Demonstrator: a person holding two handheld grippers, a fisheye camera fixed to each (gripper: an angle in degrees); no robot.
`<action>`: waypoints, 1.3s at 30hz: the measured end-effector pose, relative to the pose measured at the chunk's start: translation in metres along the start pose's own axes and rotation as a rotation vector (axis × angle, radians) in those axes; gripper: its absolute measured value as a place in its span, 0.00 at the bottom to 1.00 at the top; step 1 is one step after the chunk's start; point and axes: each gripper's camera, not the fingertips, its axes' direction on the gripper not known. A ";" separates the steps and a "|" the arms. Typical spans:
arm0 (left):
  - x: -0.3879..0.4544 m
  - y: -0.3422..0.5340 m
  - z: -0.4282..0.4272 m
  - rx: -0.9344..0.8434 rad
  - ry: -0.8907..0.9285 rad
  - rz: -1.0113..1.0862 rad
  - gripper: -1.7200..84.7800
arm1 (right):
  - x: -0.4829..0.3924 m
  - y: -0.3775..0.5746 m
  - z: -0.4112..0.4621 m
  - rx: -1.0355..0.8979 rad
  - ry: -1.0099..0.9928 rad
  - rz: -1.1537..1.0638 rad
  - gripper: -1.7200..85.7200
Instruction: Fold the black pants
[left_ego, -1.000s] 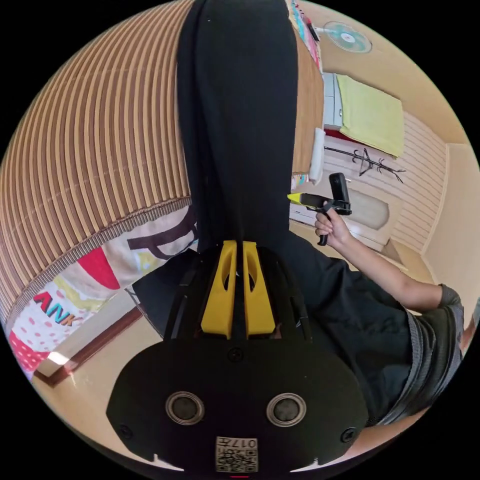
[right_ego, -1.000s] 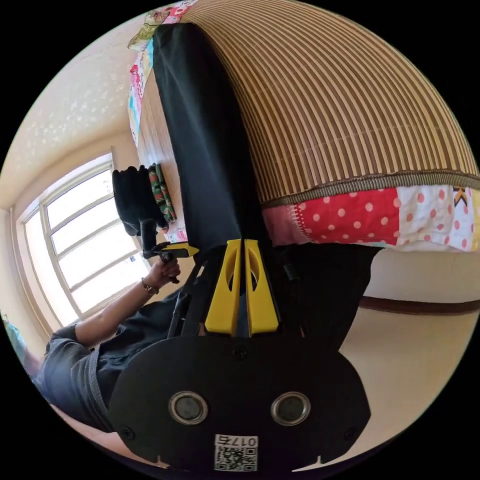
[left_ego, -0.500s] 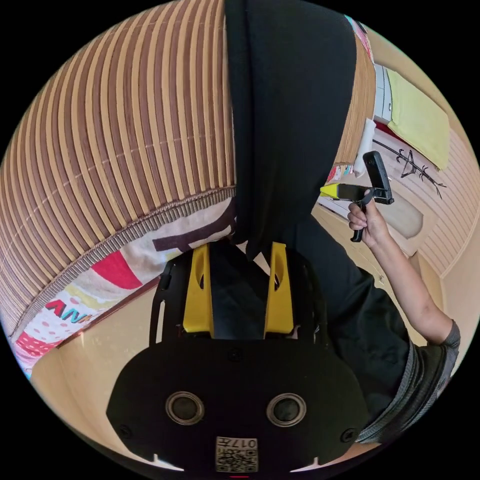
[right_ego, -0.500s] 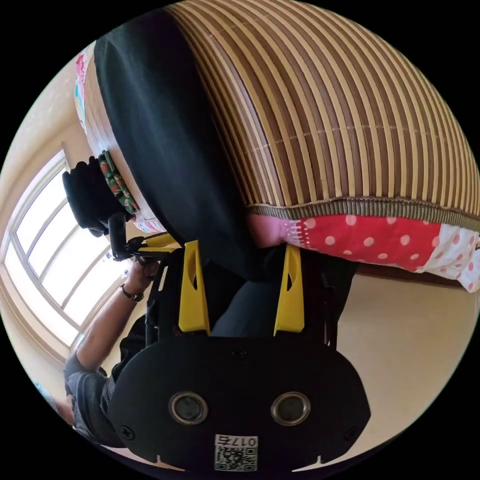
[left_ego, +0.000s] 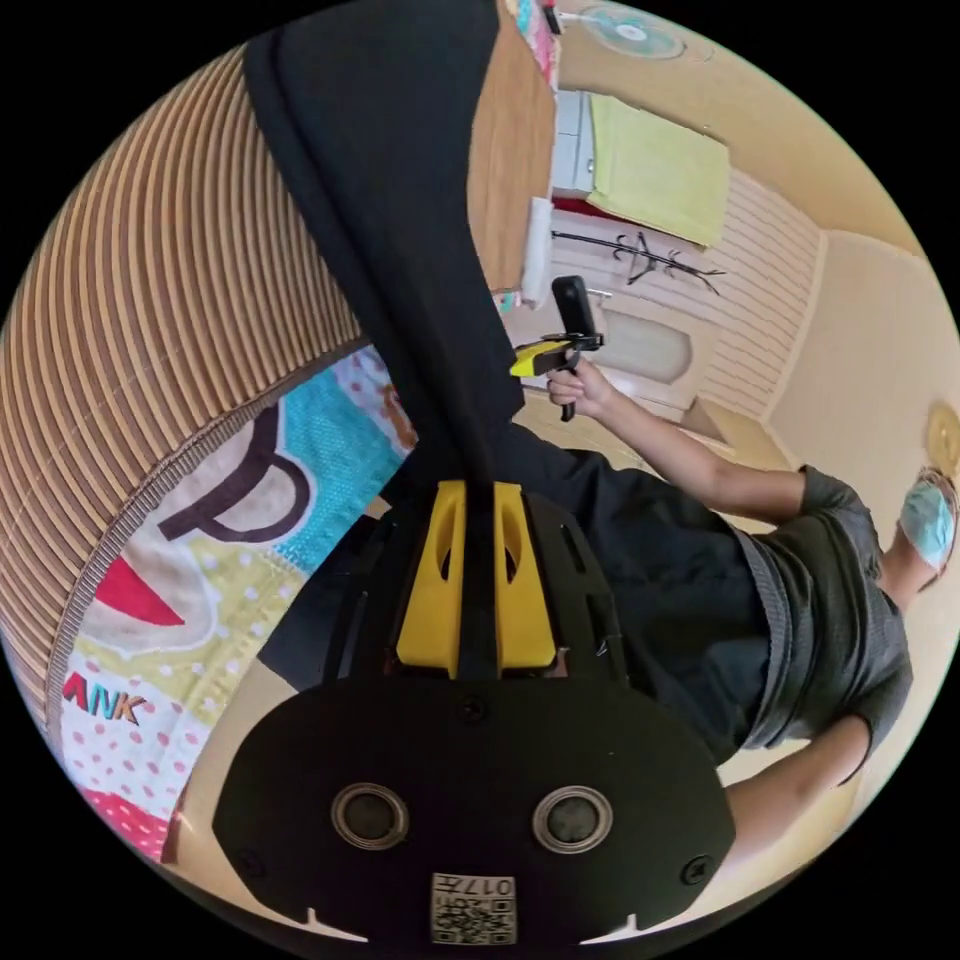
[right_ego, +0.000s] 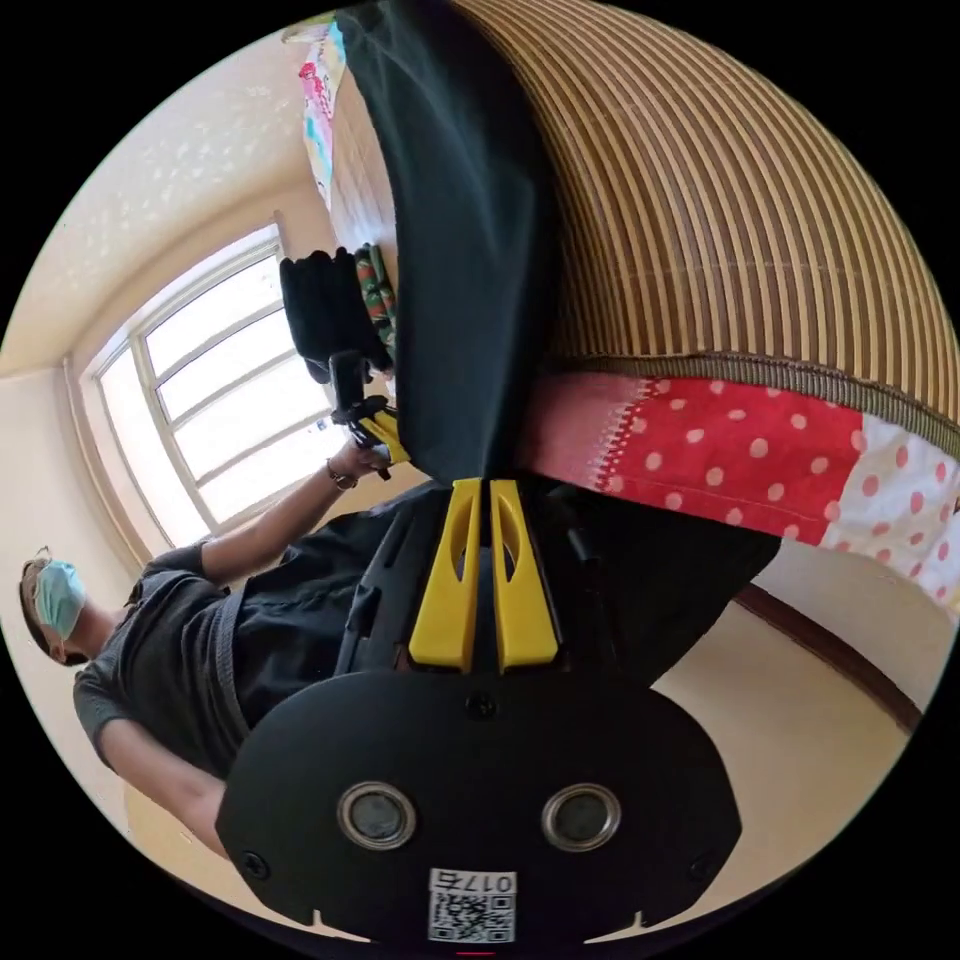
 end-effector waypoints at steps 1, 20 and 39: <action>0.015 0.007 -0.004 -0.023 0.041 0.059 0.07 | -0.009 0.012 -0.006 0.023 -0.090 -0.066 0.05; 0.015 0.017 0.023 -0.274 -0.151 -0.080 0.07 | 0.002 -0.005 0.001 -0.280 0.241 0.275 0.04; 0.226 0.036 0.065 -0.317 -0.133 0.387 0.07 | -0.067 -0.006 0.015 -0.232 -0.016 -0.092 0.03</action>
